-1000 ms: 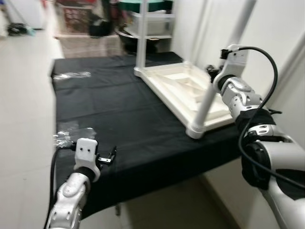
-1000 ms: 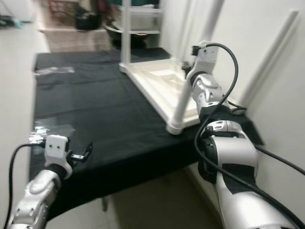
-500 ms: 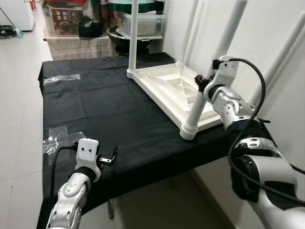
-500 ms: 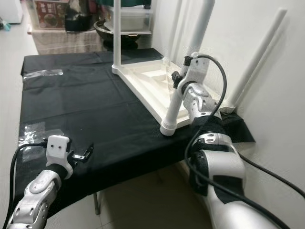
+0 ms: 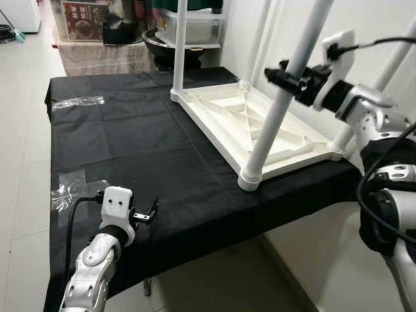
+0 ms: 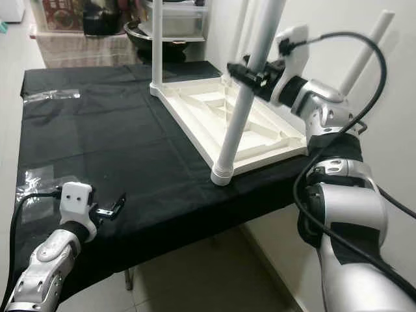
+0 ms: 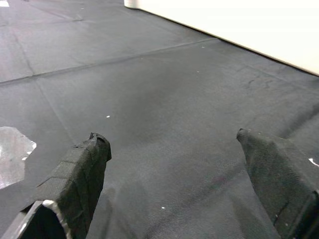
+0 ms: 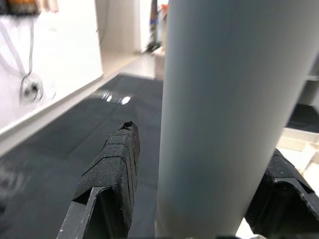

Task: Building children table

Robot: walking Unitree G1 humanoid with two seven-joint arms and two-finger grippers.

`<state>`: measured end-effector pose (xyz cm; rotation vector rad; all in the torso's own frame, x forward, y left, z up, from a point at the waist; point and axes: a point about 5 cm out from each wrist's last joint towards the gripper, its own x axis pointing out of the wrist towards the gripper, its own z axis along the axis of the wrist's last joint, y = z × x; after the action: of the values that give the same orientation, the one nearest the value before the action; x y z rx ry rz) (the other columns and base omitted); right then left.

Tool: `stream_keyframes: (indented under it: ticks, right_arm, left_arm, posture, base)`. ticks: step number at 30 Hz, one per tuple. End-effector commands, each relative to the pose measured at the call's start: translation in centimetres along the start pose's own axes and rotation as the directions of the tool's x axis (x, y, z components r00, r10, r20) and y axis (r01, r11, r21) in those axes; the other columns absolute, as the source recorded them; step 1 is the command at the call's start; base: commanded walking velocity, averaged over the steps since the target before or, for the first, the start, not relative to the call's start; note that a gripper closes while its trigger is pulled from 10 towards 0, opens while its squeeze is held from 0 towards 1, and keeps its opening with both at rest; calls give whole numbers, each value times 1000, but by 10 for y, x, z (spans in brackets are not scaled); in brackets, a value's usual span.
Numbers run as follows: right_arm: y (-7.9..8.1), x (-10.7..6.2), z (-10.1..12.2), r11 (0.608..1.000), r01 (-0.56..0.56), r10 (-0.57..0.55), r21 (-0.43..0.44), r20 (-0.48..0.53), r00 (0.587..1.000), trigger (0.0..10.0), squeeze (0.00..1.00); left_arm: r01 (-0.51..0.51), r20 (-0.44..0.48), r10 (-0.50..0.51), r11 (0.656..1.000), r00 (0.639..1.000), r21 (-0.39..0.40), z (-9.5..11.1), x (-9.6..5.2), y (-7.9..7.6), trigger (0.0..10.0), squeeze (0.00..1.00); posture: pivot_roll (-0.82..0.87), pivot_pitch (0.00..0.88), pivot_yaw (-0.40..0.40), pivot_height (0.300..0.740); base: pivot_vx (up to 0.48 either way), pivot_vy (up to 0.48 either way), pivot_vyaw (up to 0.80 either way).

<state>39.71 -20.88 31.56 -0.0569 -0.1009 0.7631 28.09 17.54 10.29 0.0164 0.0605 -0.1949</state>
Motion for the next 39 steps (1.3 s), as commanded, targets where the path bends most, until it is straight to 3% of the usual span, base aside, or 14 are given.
stream_keyframes:
  ticks: [1,2,4,8,13,19,20,22,23,25,28,29,36,39]
  right_arm:
    - [11,9,-25,996,-90,91,21,-81,993,6706,0]
    - [11,9,-25,996,-90,91,21,-81,993,6706,0]
    - [11,15,-30,998,-25,30,61,-82,996,0,0]
    - [5,19,-38,985,145,-133,93,-121,984,0,0]
    - [-27,-19,-86,420,902,-840,99,-335,428,0,0]
    - [-4,-10,-121,307,945,-850,115,-413,326,0,0]
    - [10,2,-128,335,932,-811,141,-460,361,10000,0]
    - [24,20,-124,420,883,-756,212,-457,469,10000,0]
    - [27,30,-103,495,827,-734,269,-379,563,10000,831]
    - [22,33,-80,566,772,-720,289,-283,634,10000,1000]
    - [15,32,-63,592,753,-724,286,-222,653,10000,1000]
    - [4,29,-44,650,706,-691,280,-169,703,10000,0]
    - [-1,14,9,955,213,-238,209,106,965,10000,0]
    - [3,8,13,974,72,-104,215,142,984,10000,0]
  left_arm:
    - [6,-13,-6,1000,1000,9,-3,0,0,10000,0]
    - [6,-13,-6,1000,1000,9,-3,0,0,10000,0]
    - [5,-15,-5,1000,1000,10,-3,-1,0,10000,0]
    - [6,-15,-5,1000,1000,11,-3,-1,0,10000,0]
    - [3,-15,-3,1000,1000,8,-4,-2,0,10000,0]
    - [9,-17,-9,1000,1000,4,-4,-3,-3,10000,0]
    - [10,-18,-10,1000,1000,3,-4,-4,-3,10000,0]
    - [10,-18,-10,1000,1000,3,-4,-4,-3,10000,0]
    - [13,-20,-13,1000,1000,4,-4,-4,-2,10000,0]
    - [16,-22,-16,1000,1000,6,-4,-3,-2,10000,0]
    - [17,-23,-17,1000,1000,6,-4,-3,-1,10000,0]
    - [17,-22,-17,1000,1000,7,-5,-2,-1,10000,0]
    - [16,-15,-16,1000,1000,3,-4,0,-2,10000,0]
    - [16,-14,-16,1000,1000,5,-4,0,-2,10000,0]
  posture:
    - [52,0,-129,740]
    - [52,0,-129,740]
    - [52,0,-129,740]
    - [53,0,-130,740]
    - [46,0,-128,740]
    - [57,0,-123,740]
    - [56,0,-123,740]
    - [55,0,-119,740]
    - [43,0,-110,740]
    - [33,0,-109,740]
    - [30,0,-108,740]
    - [30,0,-113,740]
    - [33,0,-119,740]
    - [34,0,-121,740]
  base:
    - [0,0,0]
    - [0,0,0]
    - [0,0,0]
    - [0,0,0]
    - [0,0,0]
    - [0,0,0]
    - [0,0,0]
    - [0,0,0]
    - [0,0,0]
    - [0,0,0]
    - [0,0,0]
    - [0,0,0]
    - [0,0,0]
    - [0,0,0]
